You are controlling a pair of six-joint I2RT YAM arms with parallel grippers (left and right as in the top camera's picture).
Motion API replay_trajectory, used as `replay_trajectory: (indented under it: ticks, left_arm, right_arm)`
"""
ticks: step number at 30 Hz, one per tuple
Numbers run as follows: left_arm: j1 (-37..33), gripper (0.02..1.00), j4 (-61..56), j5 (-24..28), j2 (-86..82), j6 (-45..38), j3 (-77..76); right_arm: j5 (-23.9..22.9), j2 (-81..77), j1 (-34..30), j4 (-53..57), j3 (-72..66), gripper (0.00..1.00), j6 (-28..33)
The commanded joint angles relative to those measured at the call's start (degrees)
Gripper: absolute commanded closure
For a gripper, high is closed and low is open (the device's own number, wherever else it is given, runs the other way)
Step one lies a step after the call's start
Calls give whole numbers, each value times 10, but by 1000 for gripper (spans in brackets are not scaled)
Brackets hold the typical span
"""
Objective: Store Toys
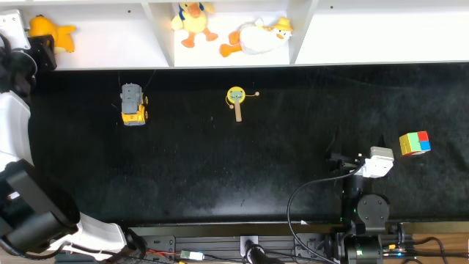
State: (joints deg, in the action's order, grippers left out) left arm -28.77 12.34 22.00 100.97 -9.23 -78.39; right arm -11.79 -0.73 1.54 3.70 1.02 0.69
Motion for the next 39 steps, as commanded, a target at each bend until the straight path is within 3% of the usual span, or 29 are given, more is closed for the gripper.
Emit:
replay_trajectory:
  ticks: [1, 2, 4, 13, 21, 27, 39]
  left_arm:
    - [12, 314, -1, -7, 19, 3, -6]
    - [13, 183, -3, -7, 19, 3, -6]
    - [16, 20, -7, -7, 19, 3, -6]
    - [23, 20, -5, -8, 19, 3, -6]
    - [23, 20, 87, -85, -21, 3, -4]
    - [23, 23, 151, -89, -69, -12, 2]
    - [49, 20, 193, -114, -246, -12, 167]
  right_arm:
    - [2, 5, -1, -3, -7, 7, 2]
    - [2, 5, -1, -3, -7, 5, 2]
    - [2, 5, -1, -3, -7, 5, 2]
    - [2, 5, -1, -3, -7, 7, 2]
    - [2, 5, -1, -3, -7, 5, 2]
    - [2, 5, -1, -3, -7, 5, 2]
    - [2, 5, -1, -3, -7, 5, 2]
